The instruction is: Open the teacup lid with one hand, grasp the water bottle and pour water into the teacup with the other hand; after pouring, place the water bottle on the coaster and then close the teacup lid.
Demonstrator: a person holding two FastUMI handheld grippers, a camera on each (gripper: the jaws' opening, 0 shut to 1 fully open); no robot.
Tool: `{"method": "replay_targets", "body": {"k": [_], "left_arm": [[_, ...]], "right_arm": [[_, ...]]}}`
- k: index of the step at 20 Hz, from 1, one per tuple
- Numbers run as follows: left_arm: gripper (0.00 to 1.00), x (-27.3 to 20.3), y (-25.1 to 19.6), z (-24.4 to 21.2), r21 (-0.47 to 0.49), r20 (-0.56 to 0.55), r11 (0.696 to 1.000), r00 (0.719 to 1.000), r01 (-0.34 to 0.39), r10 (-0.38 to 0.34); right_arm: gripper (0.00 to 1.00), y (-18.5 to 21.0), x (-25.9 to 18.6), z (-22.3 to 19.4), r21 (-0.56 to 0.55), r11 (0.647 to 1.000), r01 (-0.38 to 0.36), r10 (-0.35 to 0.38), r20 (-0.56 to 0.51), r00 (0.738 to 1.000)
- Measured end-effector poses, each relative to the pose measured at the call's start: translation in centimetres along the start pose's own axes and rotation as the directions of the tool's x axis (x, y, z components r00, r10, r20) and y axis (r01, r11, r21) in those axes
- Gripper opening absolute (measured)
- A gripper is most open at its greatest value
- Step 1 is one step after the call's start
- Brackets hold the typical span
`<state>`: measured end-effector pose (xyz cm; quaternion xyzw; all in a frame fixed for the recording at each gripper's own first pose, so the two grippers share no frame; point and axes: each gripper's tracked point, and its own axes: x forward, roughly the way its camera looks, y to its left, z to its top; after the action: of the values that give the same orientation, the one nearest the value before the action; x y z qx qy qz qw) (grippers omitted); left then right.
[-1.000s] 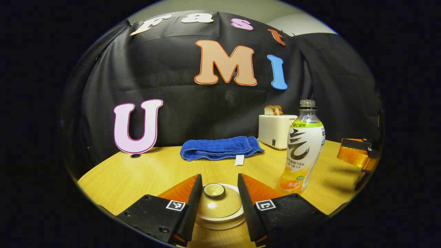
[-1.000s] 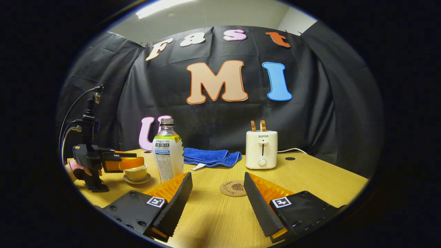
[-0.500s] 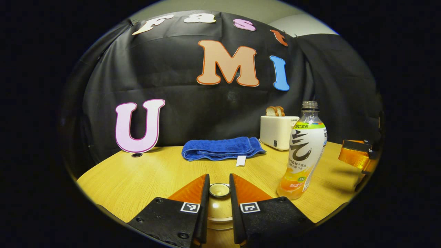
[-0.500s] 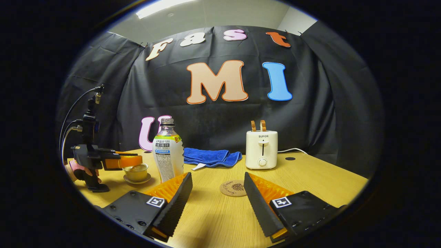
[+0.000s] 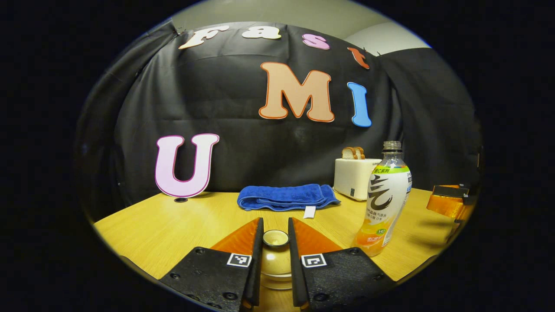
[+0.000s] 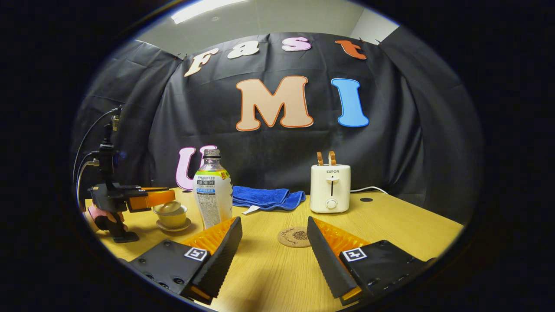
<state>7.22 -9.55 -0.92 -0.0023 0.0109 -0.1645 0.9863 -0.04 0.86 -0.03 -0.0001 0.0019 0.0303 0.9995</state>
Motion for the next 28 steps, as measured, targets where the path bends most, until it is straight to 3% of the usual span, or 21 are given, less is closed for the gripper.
{"method": "replay_targets", "body": {"k": [3, 6, 7, 8, 14, 15, 17, 25, 26, 28], "left_arm": [[0.27, -1.1, 1.5, -0.1, 0.002, -0.007, 0.999, 0.999, -0.054, 0.054], [0.27, -2.8, 3.2, 0.0, -0.002, -0.004, 0.994, 0.994, -0.107, 0.107], [0.27, -3.4, 3.7, 0.0, -0.006, 0.004, 0.992, 0.992, -0.122, 0.122], [0.27, -3.9, 4.1, 0.3, -0.004, 0.018, 0.991, 0.990, -0.137, 0.137], [0.27, -6.1, 6.9, 0.4, 0.002, 0.029, 0.977, 0.976, -0.215, 0.215], [0.27, -6.4, 7.3, 0.4, 0.002, 0.029, 0.974, 0.974, -0.224, 0.224], [0.27, -7.0, 8.1, 0.4, 0.003, 0.030, 0.969, 0.969, -0.247, 0.246], [0.27, -9.0, 11.4, 0.3, 0.002, 0.030, 0.944, 0.943, -0.331, 0.331], [0.27, -9.1, 11.7, 0.3, 0.003, 0.028, 0.942, 0.941, -0.336, 0.336], [0.27, -9.3, 12.1, 0.3, 0.002, 0.028, 0.940, 0.939, -0.342, 0.342]], "right_arm": [[0.92, 0.4, 0.0, 0.0, 0.001, 1.000, -0.031, 0.031, -0.004, 1.000], [0.92, 1.7, -0.2, 0.1, 0.006, 0.992, -0.125, 0.125, -0.009, 0.992], [0.96, 2.3, -0.1, 0.0, 0.007, 0.988, -0.153, 0.153, -0.009, 0.988], [0.92, 2.9, 0.2, -0.2, 0.007, 0.985, -0.175, 0.175, -0.012, 0.984], [0.92, 6.1, 2.4, -0.7, 0.013, 0.965, -0.262, 0.262, -0.029, 0.965], [0.96, 6.6, 2.7, -0.9, 0.013, 0.962, -0.272, 0.272, -0.044, 0.961], [0.92, 7.6, 3.4, -1.5, 0.013, 0.956, -0.294, 0.294, -0.080, 0.952], [0.92, 10.6, 6.2, -3.2, -0.003, 0.952, -0.307, 0.302, -0.179, 0.936], [0.99, 10.7, 6.7, -3.4, -0.005, 0.954, -0.300, 0.294, -0.191, 0.937], [0.92, 11.1, 7.5, -3.9, -0.006, 0.958, -0.287, 0.279, -0.217, 0.936]]}}
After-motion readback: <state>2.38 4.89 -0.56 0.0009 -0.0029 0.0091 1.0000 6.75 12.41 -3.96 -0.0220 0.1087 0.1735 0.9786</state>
